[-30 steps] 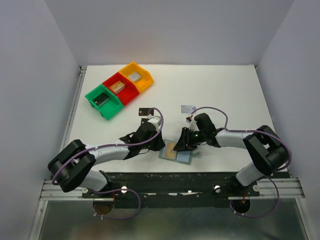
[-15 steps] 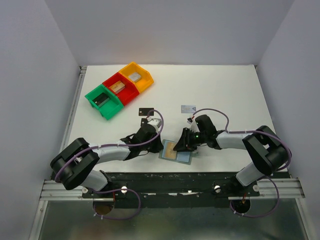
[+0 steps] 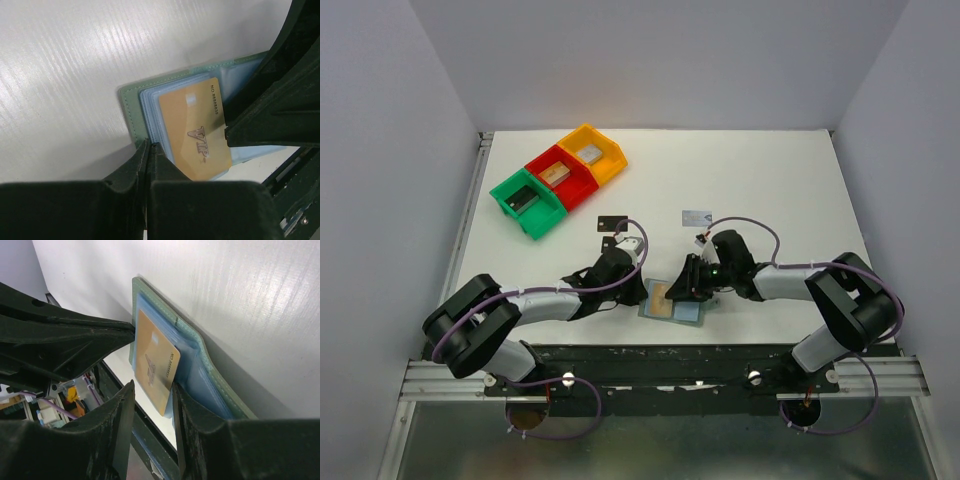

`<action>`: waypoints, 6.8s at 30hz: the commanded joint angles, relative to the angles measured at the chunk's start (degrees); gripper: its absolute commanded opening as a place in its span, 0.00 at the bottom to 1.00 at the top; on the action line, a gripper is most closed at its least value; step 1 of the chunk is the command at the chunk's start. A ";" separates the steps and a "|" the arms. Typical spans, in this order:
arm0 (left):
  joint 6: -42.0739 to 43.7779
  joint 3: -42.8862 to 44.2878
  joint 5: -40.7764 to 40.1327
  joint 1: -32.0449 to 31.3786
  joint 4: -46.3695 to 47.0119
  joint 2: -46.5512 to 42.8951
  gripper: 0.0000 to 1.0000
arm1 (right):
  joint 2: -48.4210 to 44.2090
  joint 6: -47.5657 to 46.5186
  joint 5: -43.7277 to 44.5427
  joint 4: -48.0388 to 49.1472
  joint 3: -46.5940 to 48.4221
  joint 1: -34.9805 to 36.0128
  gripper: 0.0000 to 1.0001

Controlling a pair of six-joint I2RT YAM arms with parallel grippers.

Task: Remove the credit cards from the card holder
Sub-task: Remove the credit card from the card holder, then place the credit card at the center of the board.

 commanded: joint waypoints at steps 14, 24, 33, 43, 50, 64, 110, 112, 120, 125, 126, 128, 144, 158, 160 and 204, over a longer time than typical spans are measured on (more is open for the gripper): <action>-0.07 -1.24 2.47 0.02 2.43 1.92 0.06 | 2.94 3.32 -4.61 9.72 -0.49 0.27 0.43; 0.10 -1.33 3.62 0.02 3.75 2.44 0.04 | 6.46 3.93 -5.67 11.83 0.38 0.27 0.43; 0.01 -1.33 4.76 -0.24 4.63 3.41 0.04 | 9.62 6.74 -7.77 18.93 -0.49 0.19 0.43; -0.34 -1.07 4.58 -0.24 4.36 3.85 0.03 | 10.06 8.94 -10.06 26.07 -1.55 0.27 0.42; -0.34 -0.98 4.23 -0.24 4.01 3.76 0.03 | 10.16 7.89 -10.59 23.00 -0.67 0.19 0.43; -1.66 -0.10 1.51 -0.24 0.76 4.55 0.00 | 2.07 2.26 -6.99 9.46 -0.23 0.27 0.39; -3.15 -0.10 -0.07 0.38 -1.09 5.34 0.00 | -8.30 -2.66 -3.21 -1.97 -1.81 -2.19 0.29; -3.15 -0.10 -0.16 0.38 -1.09 5.26 0.00 | -8.57 -2.83 -3.03 -2.23 -1.81 -2.27 0.27; -3.41 -0.63 -0.42 0.46 -0.91 4.82 0.00 | -9.71 -3.45 -1.98 -4.43 -2.16 -2.89 0.17; -3.50 -0.72 -0.43 0.38 -0.73 4.73 0.00 | -11.11 -4.41 -0.84 -7.15 -2.25 -3.59 0.09; -3.50 -0.63 -0.43 0.46 -0.73 4.64 0.00 | -11.55 -4.59 -0.40 -8.11 -2.08 -3.77 0.07; -3.50 -0.89 -0.43 0.38 -0.65 4.55 0.00 | -12.43 -5.56 0.83 -10.66 -1.72 -3.95 0.03; -2.80 -2.04 -2.45 0.46 -1.08 -3.43 0.08 | -23.32 -15.05 13.75 -36.50 7.32 -6.49 0.00; 0.19 3.07 -2.10 0.81 -3.12 -28.91 0.97 | -31.68 -28.40 -3.35 -40.64 15.76 -6.23 0.00; 0.63 1.14 1.92 2.56 -0.66 -34.10 0.99 | -31.68 -30.60 -8.28 -41.96 16.82 -5.71 0.00; -4.56 -2.38 43.38 9.78 14.93 -33.31 0.00 | -25.43 -33.79 0.01 -44.96 29.39 10.29 0.57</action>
